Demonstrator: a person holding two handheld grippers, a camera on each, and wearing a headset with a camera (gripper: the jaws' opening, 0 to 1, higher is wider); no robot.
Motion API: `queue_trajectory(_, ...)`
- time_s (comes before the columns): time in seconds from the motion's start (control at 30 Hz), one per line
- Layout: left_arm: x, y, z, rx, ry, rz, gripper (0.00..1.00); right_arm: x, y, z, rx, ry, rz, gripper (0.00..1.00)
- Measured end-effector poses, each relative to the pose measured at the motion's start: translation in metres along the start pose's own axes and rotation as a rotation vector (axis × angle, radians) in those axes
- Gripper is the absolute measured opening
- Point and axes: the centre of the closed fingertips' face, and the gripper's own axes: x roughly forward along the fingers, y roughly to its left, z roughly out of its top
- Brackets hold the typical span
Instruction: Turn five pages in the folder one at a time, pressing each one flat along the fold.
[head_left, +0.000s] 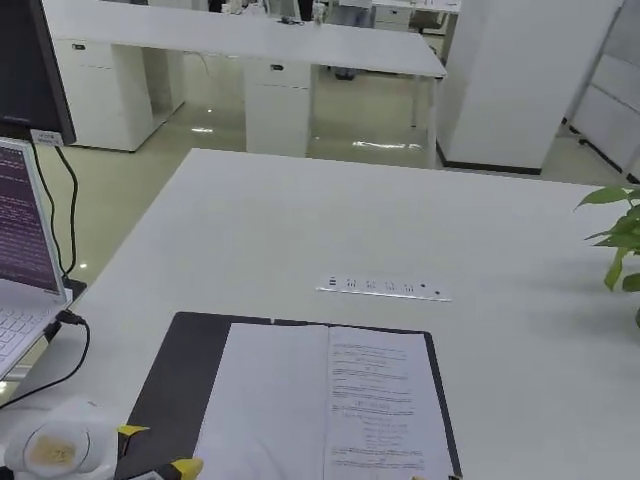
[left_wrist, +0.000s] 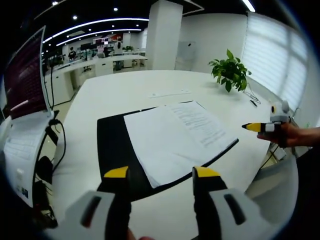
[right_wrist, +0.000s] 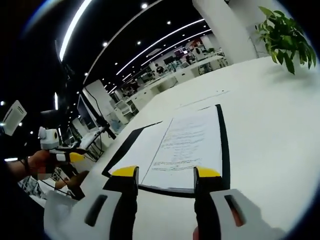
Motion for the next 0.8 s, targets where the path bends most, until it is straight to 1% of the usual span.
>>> queue_trajectory(0.03, -0.003, -0.003, 0.000, 0.014, -0.002, -0.001, 0.51, -0.002, 0.001, 0.000, -0.018, 0.000, 0.001, 0.46)
queue_trajectory(0.1, -0.007, -0.005, -0.002, 0.020, -0.004, 0.004, 0.53, -0.005, 0.006, 0.000, -0.049, 0.009, 0.009, 0.48)
queue_trajectory(0.13, -0.008, -0.005, -0.004, 0.025, -0.004, 0.015, 0.54, -0.006, 0.009, -0.002, -0.068, 0.022, 0.018, 0.49)
queue_trajectory(0.17, -0.010, -0.003, -0.007, 0.040, -0.001, 0.040, 0.54, -0.008, 0.011, -0.005, -0.103, 0.041, 0.023, 0.50)
queue_trajectory(0.2, -0.011, -0.004, -0.010, 0.036, 0.000, 0.041, 0.55, -0.008, 0.013, -0.008, -0.126, 0.058, 0.029, 0.51)
queue_trajectory(0.23, -0.013, -0.004, -0.012, 0.006, -0.004, 0.047, 0.57, -0.010, 0.017, -0.010, -0.154, 0.079, 0.040, 0.53)
queue_trajectory(0.27, -0.014, -0.004, -0.013, -0.018, -0.013, 0.051, 0.59, -0.010, 0.019, -0.011, -0.172, 0.088, 0.045, 0.55)
queue_trajectory(0.3, -0.016, -0.005, -0.013, -0.027, -0.028, 0.049, 0.60, -0.011, 0.021, -0.009, -0.181, 0.084, 0.045, 0.56)
queue_trajectory(0.4, -0.020, -0.010, -0.015, -0.032, -0.041, 0.052, 0.63, -0.014, 0.026, -0.007, -0.188, 0.079, 0.058, 0.60)
queue_trajectory(0.5, -0.019, -0.016, -0.017, -0.036, -0.047, 0.043, 0.66, -0.015, 0.030, -0.006, -0.193, 0.075, 0.071, 0.62)
queue_trajectory(0.57, -0.019, -0.019, -0.018, -0.028, -0.049, 0.031, 0.66, -0.015, 0.031, -0.006, -0.193, 0.072, 0.074, 0.64)
queue_trajectory(0.63, -0.020, -0.023, -0.016, -0.015, -0.051, 0.026, 0.67, -0.016, 0.033, -0.008, -0.186, 0.072, 0.078, 0.65)
queue_trajectory(0.67, -0.020, -0.025, -0.014, -0.014, -0.059, 0.022, 0.67, -0.016, 0.033, -0.009, -0.183, 0.076, 0.080, 0.66)
queue_trajectory(0.73, -0.020, -0.026, -0.011, -0.015, -0.074, 0.022, 0.68, -0.017, 0.034, -0.011, -0.177, 0.076, 0.080, 0.67)
queue_trajectory(0.8, -0.019, -0.027, -0.010, -0.015, -0.073, 0.025, 0.69, -0.019, 0.034, -0.012, -0.162, 0.073, 0.080, 0.68)
